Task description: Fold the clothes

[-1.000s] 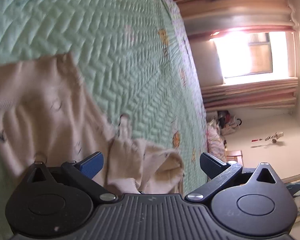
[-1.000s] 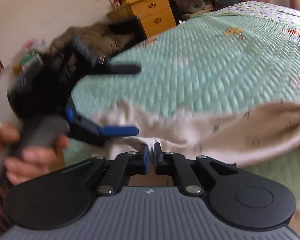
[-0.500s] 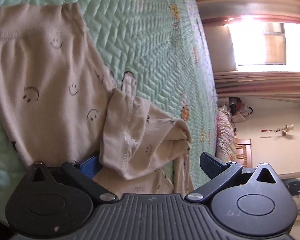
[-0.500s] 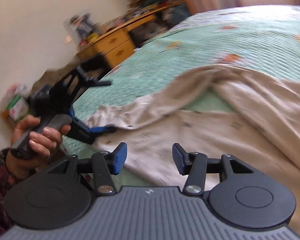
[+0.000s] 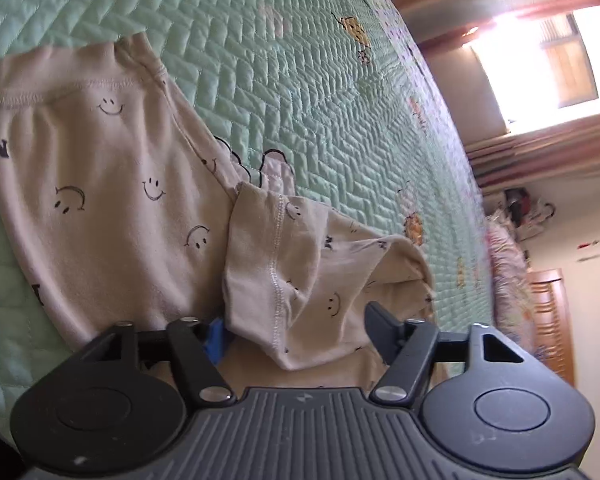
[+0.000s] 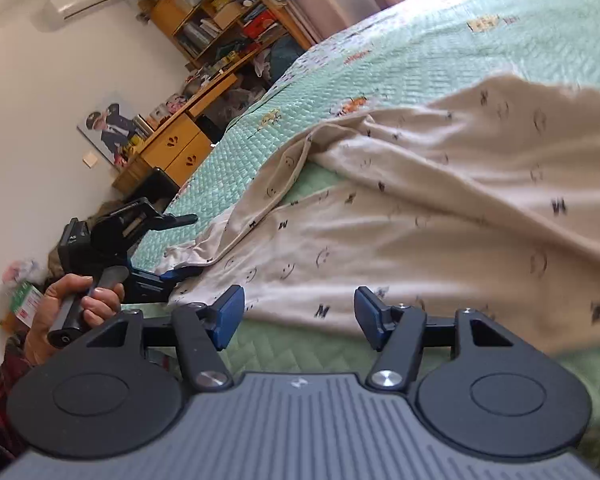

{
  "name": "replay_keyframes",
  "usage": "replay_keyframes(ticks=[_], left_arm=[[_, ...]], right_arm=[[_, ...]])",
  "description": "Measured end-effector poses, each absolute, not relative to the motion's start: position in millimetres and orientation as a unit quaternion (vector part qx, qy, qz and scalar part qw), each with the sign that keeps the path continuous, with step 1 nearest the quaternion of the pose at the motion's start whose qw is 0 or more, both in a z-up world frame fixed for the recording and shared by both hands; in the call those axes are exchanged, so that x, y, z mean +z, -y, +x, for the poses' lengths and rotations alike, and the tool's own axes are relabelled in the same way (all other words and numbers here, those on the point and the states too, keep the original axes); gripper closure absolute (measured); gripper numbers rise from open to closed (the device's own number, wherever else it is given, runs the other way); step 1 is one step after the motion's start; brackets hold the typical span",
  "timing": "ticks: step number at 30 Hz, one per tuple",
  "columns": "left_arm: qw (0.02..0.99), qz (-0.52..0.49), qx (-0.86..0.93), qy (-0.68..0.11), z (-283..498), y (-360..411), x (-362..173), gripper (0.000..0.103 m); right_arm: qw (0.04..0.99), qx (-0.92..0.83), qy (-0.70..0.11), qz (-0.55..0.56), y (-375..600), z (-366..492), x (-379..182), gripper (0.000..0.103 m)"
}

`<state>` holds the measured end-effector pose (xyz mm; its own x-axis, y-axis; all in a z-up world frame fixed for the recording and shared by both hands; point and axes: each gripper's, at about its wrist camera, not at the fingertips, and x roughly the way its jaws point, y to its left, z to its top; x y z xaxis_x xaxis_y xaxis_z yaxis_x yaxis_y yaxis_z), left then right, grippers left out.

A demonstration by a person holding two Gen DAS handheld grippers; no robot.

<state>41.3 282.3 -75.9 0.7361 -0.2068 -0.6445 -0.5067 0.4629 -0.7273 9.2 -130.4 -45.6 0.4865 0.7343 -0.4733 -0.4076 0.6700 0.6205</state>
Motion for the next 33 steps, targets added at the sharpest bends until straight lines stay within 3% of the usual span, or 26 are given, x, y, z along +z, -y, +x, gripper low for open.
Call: replay_keyframes(ticks=[4, 9, 14, 22, 33], left_arm=[[0.79, -0.485, 0.111, -0.358, 26.6, -283.1, -76.8, 0.055], [0.812, -0.428, 0.131, -0.375, 24.6, -273.4, -70.7, 0.078], [0.837, -0.349, 0.153, -0.392, 25.4, -258.9, -61.8, 0.09], [0.87, -0.226, 0.174, -0.402, 29.5, -227.8, -49.2, 0.096], [0.903, -0.173, 0.167, -0.357, 19.9, -213.8, -10.8, 0.098]], right_arm=[[0.82, 0.322, -0.396, 0.259, 142.7, 2.2, -60.8, 0.039], [0.804, 0.308, -0.409, 0.302, 157.5, -3.8, -72.8, 0.039], [0.806, 0.289, -0.408, 0.318, 168.9, -9.3, -73.8, 0.038], [0.804, 0.252, -0.413, 0.346, 192.4, -18.3, -78.1, 0.038], [0.813, 0.223, -0.422, 0.333, 195.2, -22.2, -75.9, 0.036]])
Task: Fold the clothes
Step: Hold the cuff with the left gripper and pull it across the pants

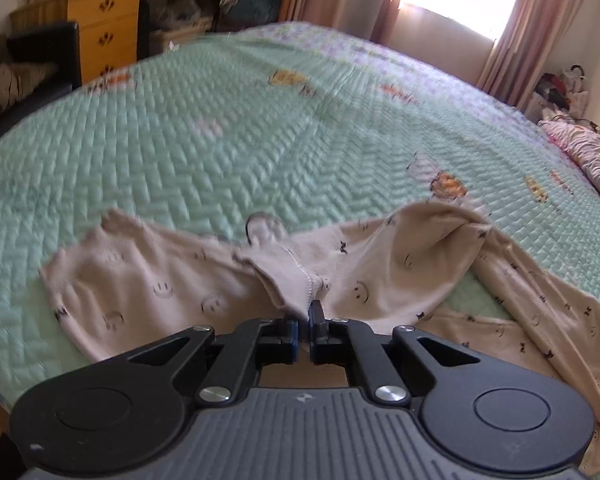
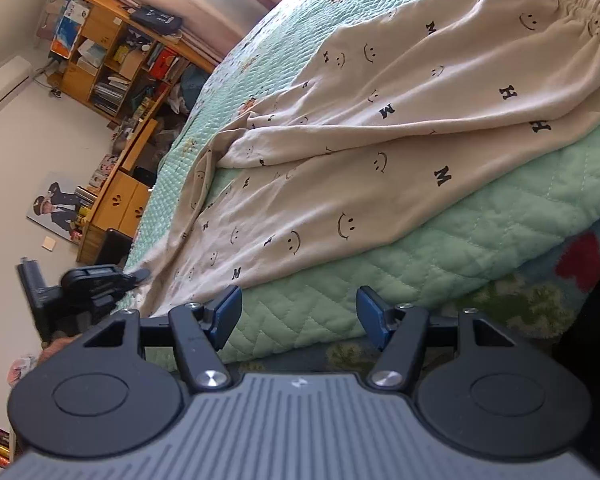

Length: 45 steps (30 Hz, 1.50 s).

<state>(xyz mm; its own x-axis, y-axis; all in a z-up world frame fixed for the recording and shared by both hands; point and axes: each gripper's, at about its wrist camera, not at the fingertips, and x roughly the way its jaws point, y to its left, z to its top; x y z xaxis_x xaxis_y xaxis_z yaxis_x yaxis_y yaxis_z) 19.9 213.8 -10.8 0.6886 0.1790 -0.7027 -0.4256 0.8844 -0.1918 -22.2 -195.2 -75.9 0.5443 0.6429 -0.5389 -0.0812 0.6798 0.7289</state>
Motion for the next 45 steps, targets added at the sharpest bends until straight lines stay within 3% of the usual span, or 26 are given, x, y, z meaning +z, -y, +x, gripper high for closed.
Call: replay_keyframes(ticks=[13, 23, 45], left_arm=[[0.91, -0.174, 0.173, -0.336, -9.6, -241.7, 1.6, 0.098], [0.895, -0.168, 0.211, -0.354, -12.5, -261.1, -23.3, 0.098], [0.903, -0.127, 0.216, -0.35, -14.4, -247.9, -10.4, 0.098]], right_arm=[[0.821, 0.225, -0.431, 0.301, 171.7, -21.7, -67.4, 0.033], [0.82, 0.226, -0.43, 0.301, 170.0, -23.7, -66.9, 0.033], [0.815, 0.223, -0.431, 0.316, 174.2, -21.6, -75.5, 0.033]])
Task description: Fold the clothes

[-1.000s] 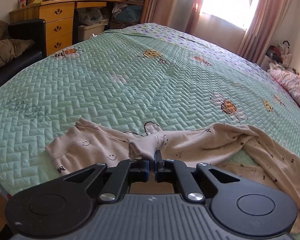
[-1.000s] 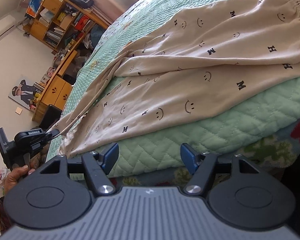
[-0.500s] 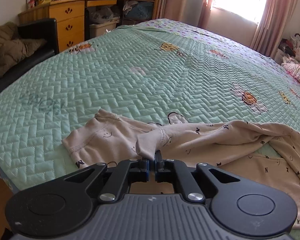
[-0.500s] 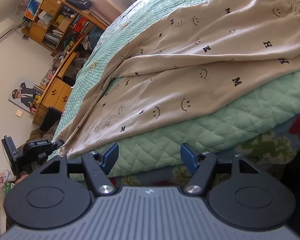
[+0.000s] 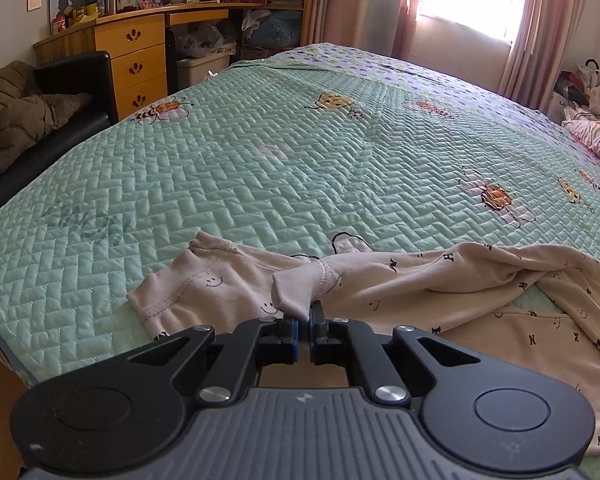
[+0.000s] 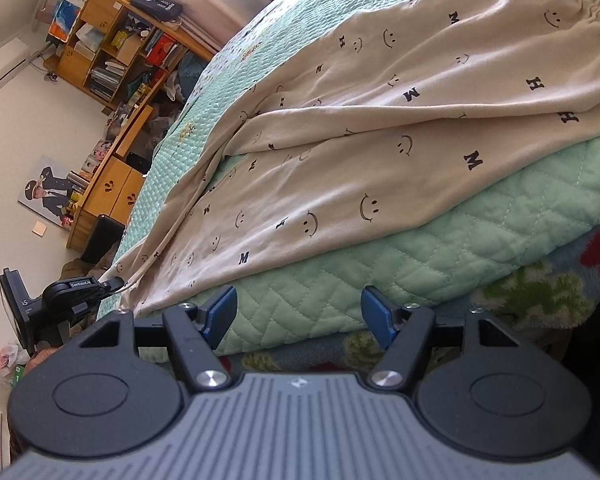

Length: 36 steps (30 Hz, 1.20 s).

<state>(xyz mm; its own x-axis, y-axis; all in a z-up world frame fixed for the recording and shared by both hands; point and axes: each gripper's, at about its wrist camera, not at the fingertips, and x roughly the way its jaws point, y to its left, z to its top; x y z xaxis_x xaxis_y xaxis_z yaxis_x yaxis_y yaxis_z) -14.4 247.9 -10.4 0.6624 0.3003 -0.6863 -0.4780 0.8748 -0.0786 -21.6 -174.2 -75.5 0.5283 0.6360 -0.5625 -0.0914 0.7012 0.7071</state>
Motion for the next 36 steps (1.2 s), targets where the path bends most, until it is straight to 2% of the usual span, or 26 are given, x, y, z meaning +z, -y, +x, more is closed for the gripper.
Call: replay_keyframes(ticks=[7, 14, 17, 21, 28, 32, 36], left_arm=[[0.9, -0.131, 0.223, -0.352, -19.8, -257.0, -9.7, 0.097], [0.906, -0.203, 0.213, -0.303, -38.5, -290.7, 13.1, 0.097], [0.905, -0.209, 0.197, -0.313, -34.7, -305.0, 14.1, 0.095], [0.882, -0.234, 0.201, -0.355, -28.4, -323.3, -11.1, 0.094], [0.875, -0.263, 0.199, -0.356, -35.5, -330.9, -34.6, 0.094], [0.886, -0.278, 0.192, -0.319, -39.2, -333.7, -26.2, 0.097], [0.914, -0.256, 0.195, -0.248, -53.2, -337.0, 6.8, 0.098]], right_arm=[[0.814, 0.225, -0.43, 0.319, 176.2, -21.3, -76.9, 0.033], [0.813, 0.226, -0.43, 0.319, 176.9, -19.9, -77.4, 0.033], [0.814, 0.225, -0.43, 0.32, 176.9, -19.1, -78.2, 0.033], [0.813, 0.227, -0.429, 0.323, 178.5, -18.5, -79.3, 0.033], [0.812, 0.228, -0.429, 0.324, 179.6, -18.3, -79.4, 0.033], [0.811, 0.229, -0.429, 0.324, 179.9, -18.2, -79.7, 0.033], [0.811, 0.23, -0.43, 0.323, 179.9, -18.0, -79.7, 0.033]])
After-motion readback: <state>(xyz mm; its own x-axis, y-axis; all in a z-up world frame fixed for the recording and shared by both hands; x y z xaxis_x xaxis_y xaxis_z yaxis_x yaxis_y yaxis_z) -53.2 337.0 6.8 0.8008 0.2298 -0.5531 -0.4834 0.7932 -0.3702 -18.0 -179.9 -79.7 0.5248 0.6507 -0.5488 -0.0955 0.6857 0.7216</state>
